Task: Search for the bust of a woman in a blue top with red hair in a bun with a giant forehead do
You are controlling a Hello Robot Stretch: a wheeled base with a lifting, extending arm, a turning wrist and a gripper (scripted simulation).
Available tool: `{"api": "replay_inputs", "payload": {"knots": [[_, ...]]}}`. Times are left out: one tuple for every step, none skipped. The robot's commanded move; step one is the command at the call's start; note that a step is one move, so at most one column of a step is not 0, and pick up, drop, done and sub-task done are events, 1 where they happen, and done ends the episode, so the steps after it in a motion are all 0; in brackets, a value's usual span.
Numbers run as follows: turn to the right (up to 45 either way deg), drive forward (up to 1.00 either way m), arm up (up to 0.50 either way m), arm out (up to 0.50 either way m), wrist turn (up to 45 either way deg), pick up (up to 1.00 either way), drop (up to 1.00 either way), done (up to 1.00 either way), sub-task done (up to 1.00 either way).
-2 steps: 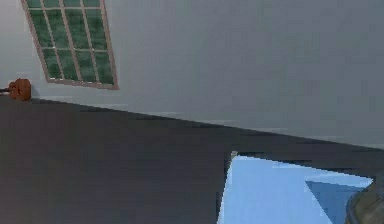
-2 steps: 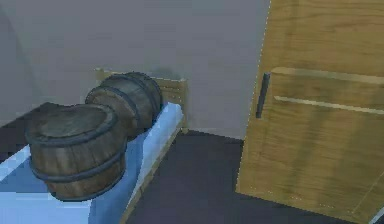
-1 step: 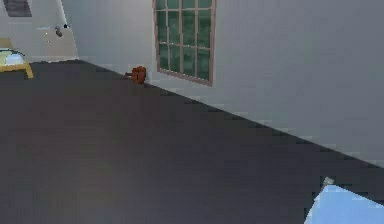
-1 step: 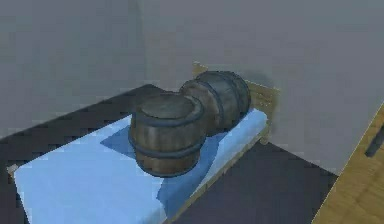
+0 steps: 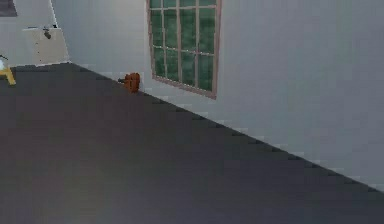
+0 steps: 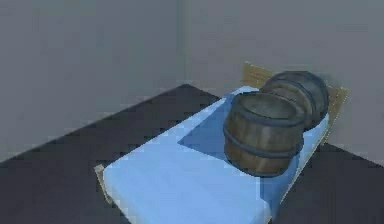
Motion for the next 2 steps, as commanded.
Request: {"api": "replay_inputs", "payload": {"knots": [[-36.0,0.00,0.00,0.00,0.0,0.00,0.00,0.00,0.00],[0.0,1.00,0.00,0.00,0.0,0.00,0.00,0.00,0.00]]}}
